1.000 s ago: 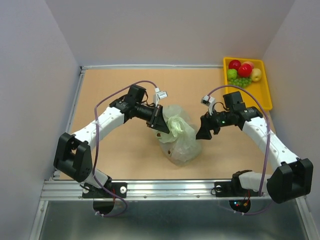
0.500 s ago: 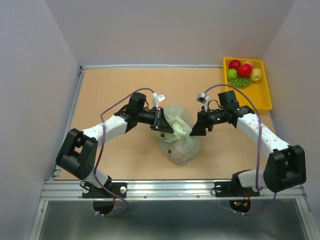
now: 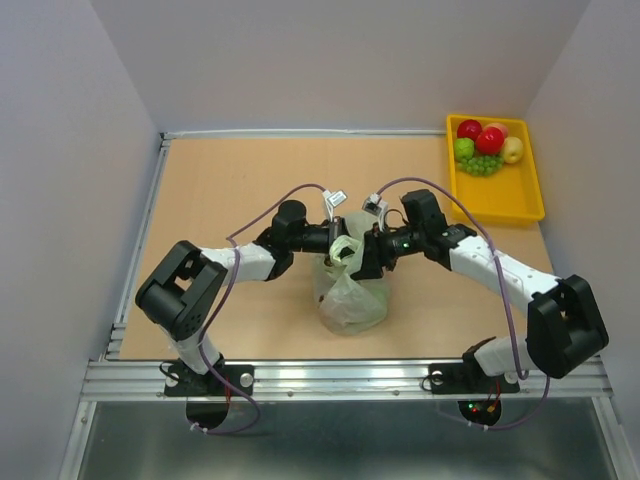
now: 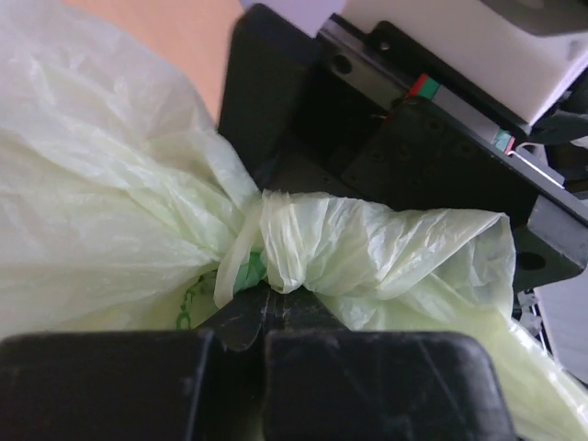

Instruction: Place the fake fruits into the plastic bag and tie a complex knot

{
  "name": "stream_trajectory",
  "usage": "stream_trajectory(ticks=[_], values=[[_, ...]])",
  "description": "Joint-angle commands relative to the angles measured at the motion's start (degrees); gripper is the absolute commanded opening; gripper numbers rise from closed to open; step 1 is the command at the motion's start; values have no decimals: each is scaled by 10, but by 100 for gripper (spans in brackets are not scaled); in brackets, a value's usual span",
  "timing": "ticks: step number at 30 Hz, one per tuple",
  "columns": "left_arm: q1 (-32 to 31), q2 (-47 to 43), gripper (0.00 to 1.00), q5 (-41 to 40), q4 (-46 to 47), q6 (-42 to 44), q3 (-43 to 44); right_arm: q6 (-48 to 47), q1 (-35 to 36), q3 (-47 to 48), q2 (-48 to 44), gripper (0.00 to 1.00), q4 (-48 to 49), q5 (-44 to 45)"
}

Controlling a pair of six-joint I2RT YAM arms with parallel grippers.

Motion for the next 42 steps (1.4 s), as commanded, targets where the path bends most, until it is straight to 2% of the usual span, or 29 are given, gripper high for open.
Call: stream_trajectory(ticks=[1,7,9,12,16,20,24,31,37,40,41,42], values=[[-14,1,0,53,186,-87,-8,88,17,11,24,66,174,47],[-14,-17,0,74,195,-89,-42,130,25,92,76,82,195,106],[-13,-18,0,68,207,-89,-43,144,31,102,75,84,194,117],[-3,-6,0,55,236,-102,-29,176,46,85,54,88,195,144],[8,30,0,51,340,-171,-12,196,55,44,27,93,206,164],[4,51,0,68,412,-218,-11,162,47,46,15,94,207,154],[11,21,0,55,344,-164,-37,64,46,71,-20,100,130,136],[17,10,0,48,291,-128,-44,-15,42,41,-118,100,-11,186],[18,13,0,52,274,-117,-37,-32,16,46,-156,100,-79,197],[18,10,0,52,265,-111,-37,-34,-13,47,-173,94,-90,179],[18,11,0,53,262,-110,-38,-34,-16,48,-176,87,-90,177],[17,11,0,54,261,-107,-38,-34,-20,49,-177,84,-91,175]])
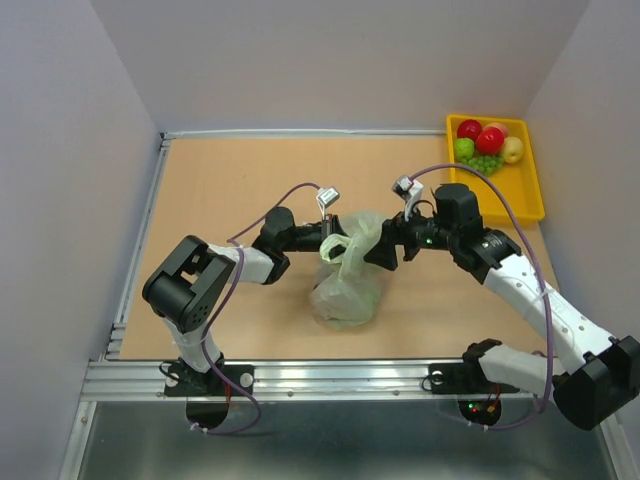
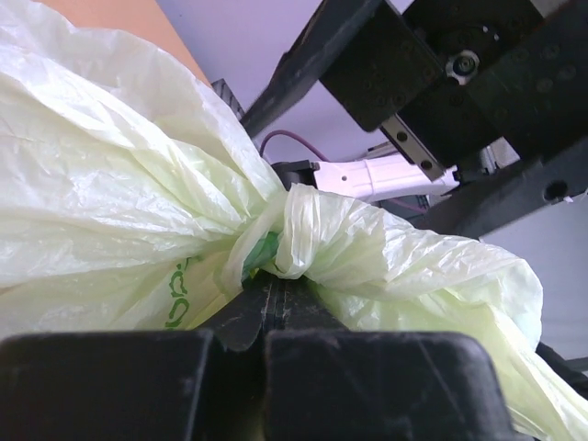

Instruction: Place the fake fruits into the plastic bag and tie a complex knot

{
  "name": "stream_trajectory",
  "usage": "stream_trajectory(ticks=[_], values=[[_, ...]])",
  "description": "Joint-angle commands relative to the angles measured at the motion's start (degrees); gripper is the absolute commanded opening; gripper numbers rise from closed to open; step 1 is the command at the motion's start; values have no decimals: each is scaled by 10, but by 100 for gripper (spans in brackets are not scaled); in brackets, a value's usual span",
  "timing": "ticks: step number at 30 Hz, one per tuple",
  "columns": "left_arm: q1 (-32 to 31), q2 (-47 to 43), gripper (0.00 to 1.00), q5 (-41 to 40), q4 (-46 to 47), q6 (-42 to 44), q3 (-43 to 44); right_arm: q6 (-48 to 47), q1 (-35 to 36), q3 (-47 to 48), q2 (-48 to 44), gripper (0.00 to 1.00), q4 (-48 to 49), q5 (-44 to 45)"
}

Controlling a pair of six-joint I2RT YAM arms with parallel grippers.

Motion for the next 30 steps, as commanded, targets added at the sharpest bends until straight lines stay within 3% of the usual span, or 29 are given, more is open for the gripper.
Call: stream_trajectory(ticks=[1,2,3,5,7,9,11,18,24,30], values=[[-4,-25,0,16,12,25,5,-17,-18,11,-18,81,-17,-9],[-4,-25,0,16,10,27,5,-16,-18,12,-16,77,-17,-9],[-4,-24,0,15,8,28,7,-16,-18,12,-14,64,-16,-13],[-4,-22,0,15,9,28,10,-21,-19,13,-5,50,-15,-41],[-4,-16,0,16,11,28,14,-18,-19,17,4,46,-14,-74],[-4,-13,0,17,18,23,17,-10,-18,20,16,52,-15,-82],[-4,-13,0,18,19,23,16,-9,-18,20,21,51,-15,-87],[-4,-4,0,15,15,23,24,-13,-19,40,34,2,-9,-126],[-4,4,0,0,-15,38,29,13,-18,51,40,1,13,-153],[-1,1,0,-15,-123,105,27,20,-18,50,44,1,22,-151]])
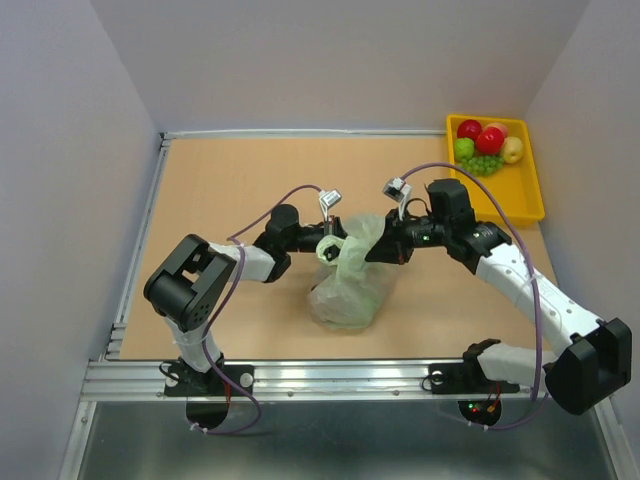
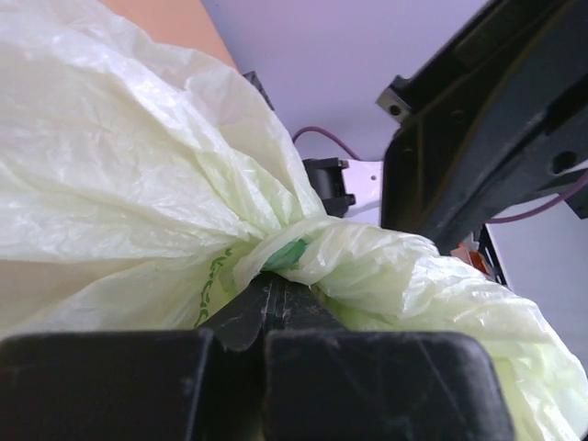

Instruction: Place the fake fruits into the plastic bag and tie a complex knot

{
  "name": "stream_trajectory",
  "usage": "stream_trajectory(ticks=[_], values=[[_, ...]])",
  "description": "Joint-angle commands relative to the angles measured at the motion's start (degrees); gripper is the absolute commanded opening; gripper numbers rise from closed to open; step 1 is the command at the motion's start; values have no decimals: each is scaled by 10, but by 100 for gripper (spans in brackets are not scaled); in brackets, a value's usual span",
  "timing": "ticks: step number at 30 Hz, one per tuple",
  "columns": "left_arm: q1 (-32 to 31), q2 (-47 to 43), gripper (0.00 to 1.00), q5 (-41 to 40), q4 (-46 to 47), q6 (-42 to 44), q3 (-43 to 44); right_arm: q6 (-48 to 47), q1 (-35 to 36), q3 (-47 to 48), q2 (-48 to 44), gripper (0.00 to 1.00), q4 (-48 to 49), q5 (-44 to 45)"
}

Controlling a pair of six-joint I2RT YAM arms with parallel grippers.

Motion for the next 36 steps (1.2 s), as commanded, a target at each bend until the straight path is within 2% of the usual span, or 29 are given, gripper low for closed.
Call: stream_trajectory(ticks=[1,4,5,6,7,13,18,20,21,23,24,26,27,29,31,34,35,36], values=[[-1,-9,0,-13,-67,67,15,10,-1,36,-7,1,29,-13],[-2,-6,0,-9,-37,49,8,7,-1,29,-2,1,30,-18],[-5,4,0,-3,49,-8,-3,6,-1,23,1,1,34,-23],[-9,9,0,-2,89,-9,-5,6,-1,19,5,1,34,-26],[-14,14,0,-1,113,-52,-3,9,-1,17,10,1,46,-27],[-40,48,0,3,224,-122,32,37,1,1,33,1,105,-33],[-43,48,0,5,238,-133,29,46,3,7,65,2,131,-19],[-41,44,0,7,238,-133,26,43,3,12,67,6,132,-17],[-40,37,0,8,238,-133,20,41,3,11,57,16,129,-13],[-38,29,0,12,238,-132,14,37,3,7,37,28,117,0],[-35,23,0,11,238,-132,8,21,2,2,26,48,108,14],[-33,17,0,11,237,-130,3,6,3,3,-4,63,75,34],[-32,12,0,10,234,-128,-1,1,3,11,-11,75,60,56],[-32,10,0,9,235,-127,-3,-10,2,22,-25,82,16,78],[-31,9,0,9,234,-127,-1,-22,2,27,-45,83,-16,110],[-30,12,0,10,235,-128,3,-27,-1,22,-81,75,-38,136],[-30,13,0,10,235,-129,5,-29,-1,17,-91,72,-42,135],[-29,14,0,11,236,-128,6,-26,-1,12,-105,61,-46,131]])
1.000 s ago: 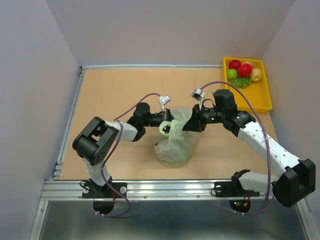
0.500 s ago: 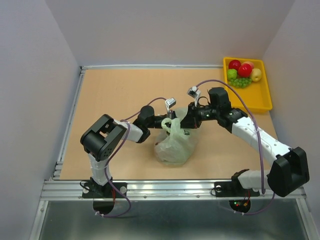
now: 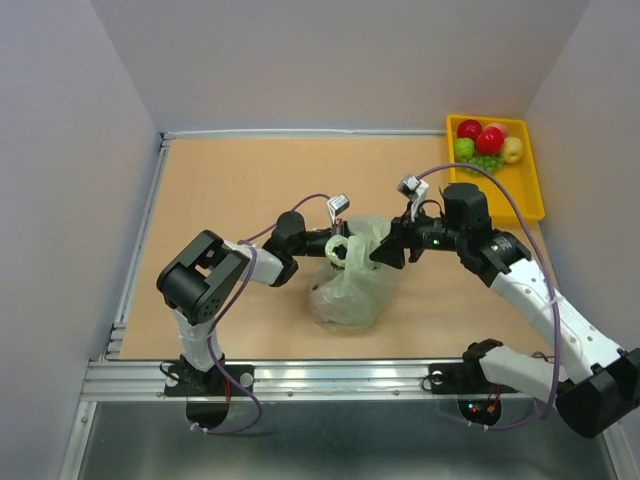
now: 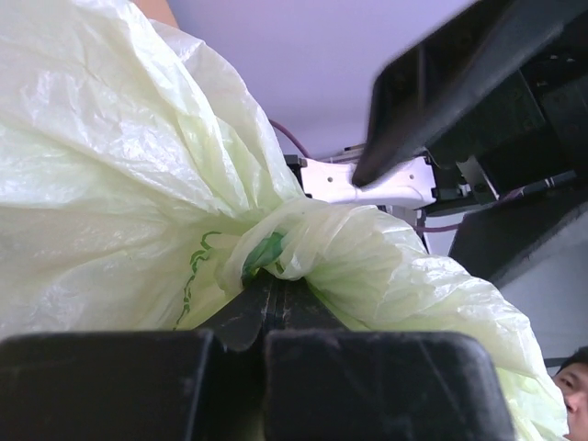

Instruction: Place the fake fruits into the plastic bag and tie a complex knot

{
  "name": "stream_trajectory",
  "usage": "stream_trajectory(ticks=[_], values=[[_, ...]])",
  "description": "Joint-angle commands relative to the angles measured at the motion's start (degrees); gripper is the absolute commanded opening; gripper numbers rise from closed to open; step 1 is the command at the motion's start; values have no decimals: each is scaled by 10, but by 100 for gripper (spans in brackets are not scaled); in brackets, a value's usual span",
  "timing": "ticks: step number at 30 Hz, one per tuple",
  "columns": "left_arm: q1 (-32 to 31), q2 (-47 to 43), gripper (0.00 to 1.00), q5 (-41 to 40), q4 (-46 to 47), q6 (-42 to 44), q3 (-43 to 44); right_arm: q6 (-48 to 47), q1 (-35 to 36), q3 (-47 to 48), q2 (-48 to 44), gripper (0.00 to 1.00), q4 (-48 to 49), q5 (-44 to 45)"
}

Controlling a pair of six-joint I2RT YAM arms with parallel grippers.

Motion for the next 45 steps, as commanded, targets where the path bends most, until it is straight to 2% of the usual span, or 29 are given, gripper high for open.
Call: stream_trajectory(ticks=[1,3,4,9,14,15,17,18,19,26,33,34,36,39,45], values=[[1,-27,0,16,145,3,8,-14,-4,2,-44,53,-38,30],[1,-26,0,16,146,3,10,-9,-4,-13,-51,35,-39,19],[1,-25,0,16,146,3,12,-9,-4,-22,-53,31,-39,15],[1,-24,0,17,148,2,12,-15,-4,-53,-30,31,-23,-5],[0,-28,0,21,149,3,13,-11,-4,-58,6,40,-2,10],[0,-29,0,21,149,3,12,-5,-4,-60,7,46,5,10],[-1,-31,0,20,151,3,10,10,-3,-64,16,52,27,4],[-2,-30,0,20,152,3,10,17,-3,-65,19,60,33,1],[-4,-30,0,20,153,2,9,22,-3,-67,23,63,46,0],[-13,-26,0,19,160,-3,11,68,-3,-60,56,74,123,-28],[-21,-16,0,7,205,-27,21,135,2,-70,83,84,200,-42],[-21,-15,0,5,214,-29,25,145,3,-79,83,92,224,-39],[-21,-14,0,-1,219,-34,31,175,6,-94,83,100,268,-32],[-21,-15,0,-14,218,-37,38,210,11,-108,83,100,309,-14],[-11,-24,0,-34,197,-22,61,275,22,-171,79,100,482,10]])
